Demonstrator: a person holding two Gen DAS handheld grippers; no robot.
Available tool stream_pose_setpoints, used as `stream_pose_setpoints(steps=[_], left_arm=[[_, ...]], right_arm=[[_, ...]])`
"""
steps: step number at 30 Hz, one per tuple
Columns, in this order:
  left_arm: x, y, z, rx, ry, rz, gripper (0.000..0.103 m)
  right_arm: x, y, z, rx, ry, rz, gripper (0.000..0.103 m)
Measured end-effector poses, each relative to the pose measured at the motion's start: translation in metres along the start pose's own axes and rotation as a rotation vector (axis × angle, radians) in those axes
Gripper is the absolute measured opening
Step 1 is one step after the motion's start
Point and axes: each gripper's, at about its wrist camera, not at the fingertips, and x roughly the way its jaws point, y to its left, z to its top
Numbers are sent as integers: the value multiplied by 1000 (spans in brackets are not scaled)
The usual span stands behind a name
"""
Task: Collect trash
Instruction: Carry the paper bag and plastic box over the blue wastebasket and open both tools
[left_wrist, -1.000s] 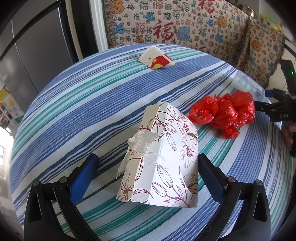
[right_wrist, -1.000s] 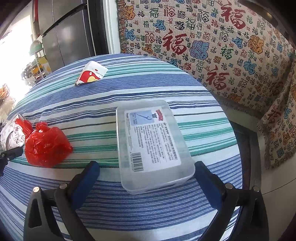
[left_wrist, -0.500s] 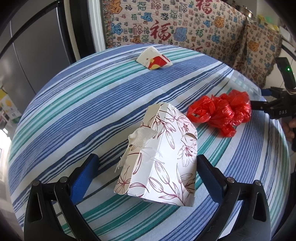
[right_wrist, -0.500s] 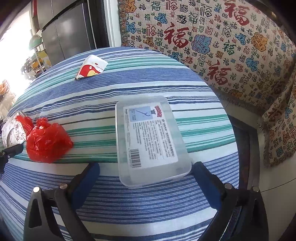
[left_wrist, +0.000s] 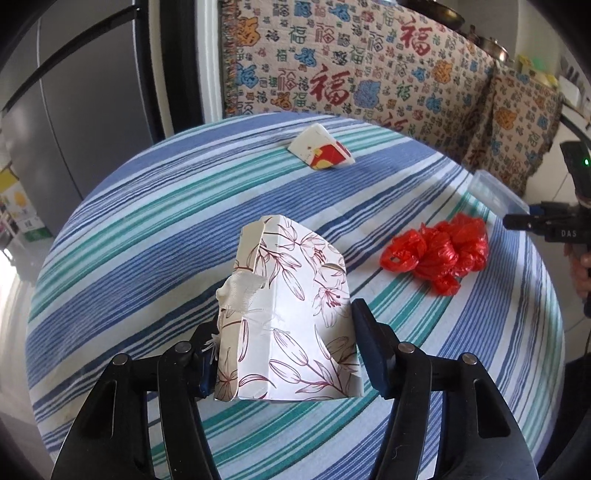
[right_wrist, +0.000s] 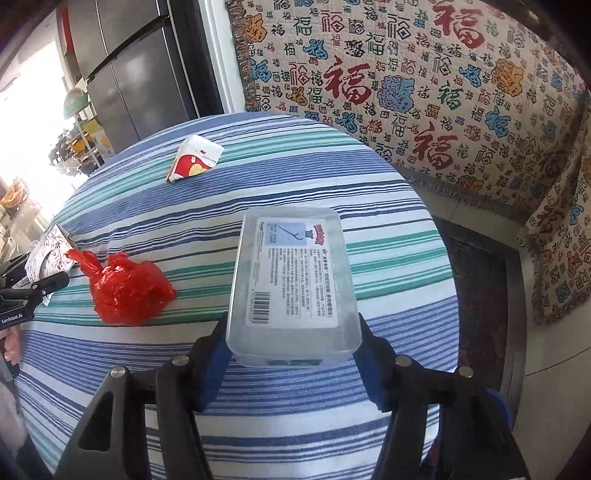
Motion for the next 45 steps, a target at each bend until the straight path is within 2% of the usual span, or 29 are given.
stream_pose_setpoints(steps=[5,10,15,19,22,25,29,35,39,45], left_arm=[[-27,-8,9,-21,-39,-44,63],[-45,-62,23,30,-68,-112,63],[-58,-151,41,78,-85,-265,63],[-55,-234,56,158,-65,-385,63],[-46,-294,61,237,-47,-432,63],[-27,-344,61,286,-18,-469,63],[7,-398,57,304,28,-486,63],[62,-453,47,317,88,-467,63],[90,-475,43,322,126,-468,63],[108,-490,32,330,159,-475,63]], right_arm=[[-40,-31,-16,55,-36,-22,62],[-78,-78,-44,122,-54,-93,62],[-115,-134,-79,197,-71,-185,62],[-136,-183,-119,281,-61,-241,62],[-144,-214,-150,313,-36,-299,62],[-149,-241,-176,360,-24,-315,62],[-149,-268,-200,396,-9,-333,62],[-138,-293,-217,411,11,-331,62],[-129,-301,-219,387,27,-337,62],[-113,-306,-221,361,43,-325,62]])
